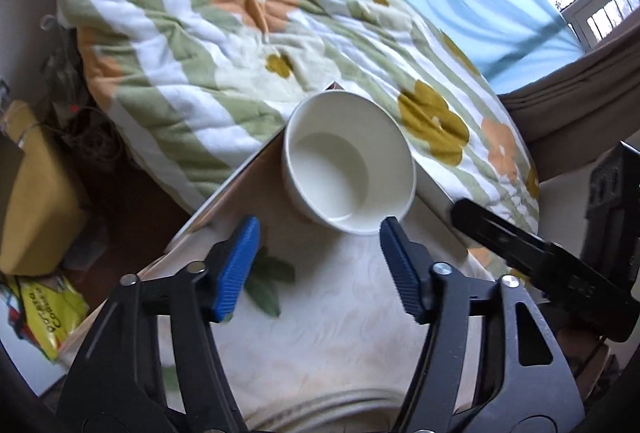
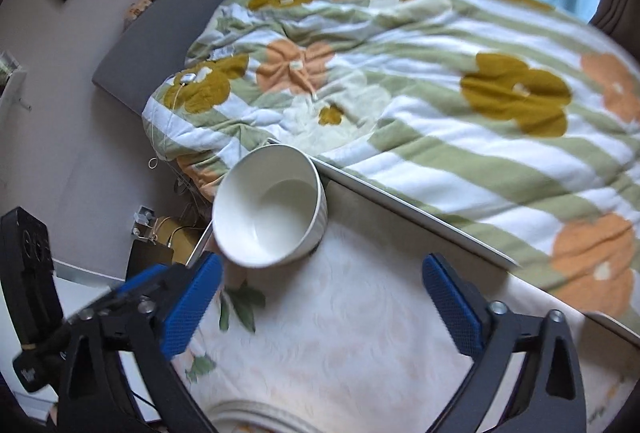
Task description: Organize plates and bowls
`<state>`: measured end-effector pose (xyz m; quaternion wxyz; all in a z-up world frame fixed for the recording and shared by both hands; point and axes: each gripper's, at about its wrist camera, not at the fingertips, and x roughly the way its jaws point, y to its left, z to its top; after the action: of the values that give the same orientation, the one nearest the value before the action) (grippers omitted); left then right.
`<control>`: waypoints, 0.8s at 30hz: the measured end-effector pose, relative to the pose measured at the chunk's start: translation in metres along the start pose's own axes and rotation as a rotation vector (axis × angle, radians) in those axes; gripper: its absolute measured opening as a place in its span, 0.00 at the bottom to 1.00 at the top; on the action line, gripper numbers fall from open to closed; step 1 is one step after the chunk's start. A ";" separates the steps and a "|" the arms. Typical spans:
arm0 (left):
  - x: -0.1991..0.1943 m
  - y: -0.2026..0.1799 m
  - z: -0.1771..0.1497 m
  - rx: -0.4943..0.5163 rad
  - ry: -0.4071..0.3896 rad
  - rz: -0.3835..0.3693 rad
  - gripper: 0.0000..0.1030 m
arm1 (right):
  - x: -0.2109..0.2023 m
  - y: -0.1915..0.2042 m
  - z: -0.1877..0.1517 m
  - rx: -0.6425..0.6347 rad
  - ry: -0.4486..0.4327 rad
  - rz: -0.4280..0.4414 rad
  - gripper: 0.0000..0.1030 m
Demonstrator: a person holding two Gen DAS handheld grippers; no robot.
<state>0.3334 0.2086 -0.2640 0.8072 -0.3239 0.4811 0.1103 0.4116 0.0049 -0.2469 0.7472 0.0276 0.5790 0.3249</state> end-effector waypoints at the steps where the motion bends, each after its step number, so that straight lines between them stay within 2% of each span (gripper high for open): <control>1: 0.009 0.000 0.003 -0.005 0.002 0.001 0.53 | 0.010 -0.002 0.003 0.012 0.018 0.012 0.76; 4: 0.026 0.002 0.011 -0.014 0.005 0.001 0.45 | 0.037 -0.003 0.010 0.012 0.059 0.020 0.60; 6: 0.037 0.003 0.014 -0.015 0.012 0.015 0.31 | 0.048 -0.002 0.012 0.002 0.072 0.026 0.55; 9: 0.050 0.009 0.018 -0.026 0.030 0.028 0.22 | 0.062 -0.001 0.015 -0.003 0.088 0.033 0.45; 13: 0.053 0.014 0.020 -0.030 0.022 0.024 0.21 | 0.075 -0.003 0.017 0.005 0.096 0.056 0.20; 24: 0.044 0.001 0.020 0.068 -0.008 0.072 0.21 | 0.070 0.000 0.013 -0.003 0.061 0.044 0.20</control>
<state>0.3695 0.2157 -0.2956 0.8150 -0.2785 0.4928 0.1242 0.4312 0.0458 -0.3020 0.7219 0.0291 0.6004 0.3429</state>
